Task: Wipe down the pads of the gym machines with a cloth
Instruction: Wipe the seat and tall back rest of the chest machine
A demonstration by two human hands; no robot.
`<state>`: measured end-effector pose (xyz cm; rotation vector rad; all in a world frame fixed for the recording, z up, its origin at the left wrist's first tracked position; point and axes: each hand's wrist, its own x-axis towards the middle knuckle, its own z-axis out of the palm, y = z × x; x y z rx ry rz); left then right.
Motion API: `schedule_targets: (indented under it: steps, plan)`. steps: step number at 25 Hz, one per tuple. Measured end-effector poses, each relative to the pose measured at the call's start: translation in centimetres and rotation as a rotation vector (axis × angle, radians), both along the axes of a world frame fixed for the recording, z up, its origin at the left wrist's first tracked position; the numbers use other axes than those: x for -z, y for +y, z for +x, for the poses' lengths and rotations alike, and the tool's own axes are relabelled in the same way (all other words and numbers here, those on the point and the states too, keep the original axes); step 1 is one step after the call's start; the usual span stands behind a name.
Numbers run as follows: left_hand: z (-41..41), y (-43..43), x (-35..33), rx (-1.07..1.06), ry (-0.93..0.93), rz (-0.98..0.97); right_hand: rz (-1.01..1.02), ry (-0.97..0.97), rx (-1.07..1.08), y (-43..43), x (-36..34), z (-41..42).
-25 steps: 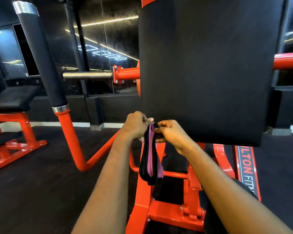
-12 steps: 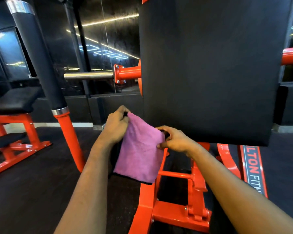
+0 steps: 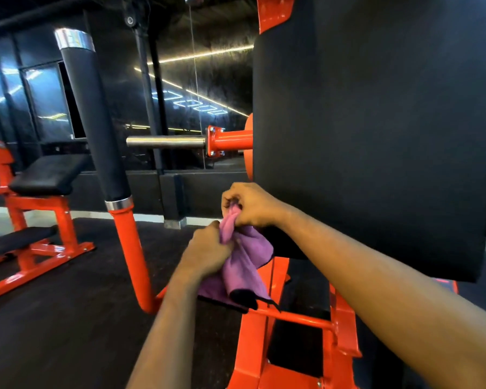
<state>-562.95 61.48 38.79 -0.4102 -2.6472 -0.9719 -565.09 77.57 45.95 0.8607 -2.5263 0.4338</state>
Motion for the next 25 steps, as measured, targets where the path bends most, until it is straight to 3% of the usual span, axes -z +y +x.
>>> schedule_targets:
  steps: [3,6,9,11,12,17,21,25]
  plan:
    - [-1.2,1.6,-0.9,-0.333,0.114,0.322,-0.19,0.171,0.05,3.4,-1.8,-0.9]
    - [-3.8,2.9,-3.6,-0.502,0.195,0.463,-0.137,0.516,0.402,9.2,-3.1,-0.5]
    - [-7.2,6.8,-5.0,-0.162,0.293,0.372,0.228,0.624,0.533,14.6,-3.8,0.3]
    - [-8.3,9.9,-3.6,0.153,0.153,0.509,0.399,0.652,0.538,16.9,-4.2,0.1]
    - [-8.4,10.9,-2.6,0.207,0.034,0.606,0.447,0.664,0.538,17.5,-4.2,-0.1]
    - [-12.0,11.8,3.2,0.009,-0.141,0.839,0.508,0.749,0.622,18.0,-3.0,-1.5]
    - [-11.9,11.7,3.5,0.075,0.064,0.777,0.504,0.765,0.632,18.0,-3.0,-1.3]
    - [-11.8,12.3,-7.4,0.19,0.388,0.695,0.433,0.791,0.688,17.8,-2.8,-1.5]
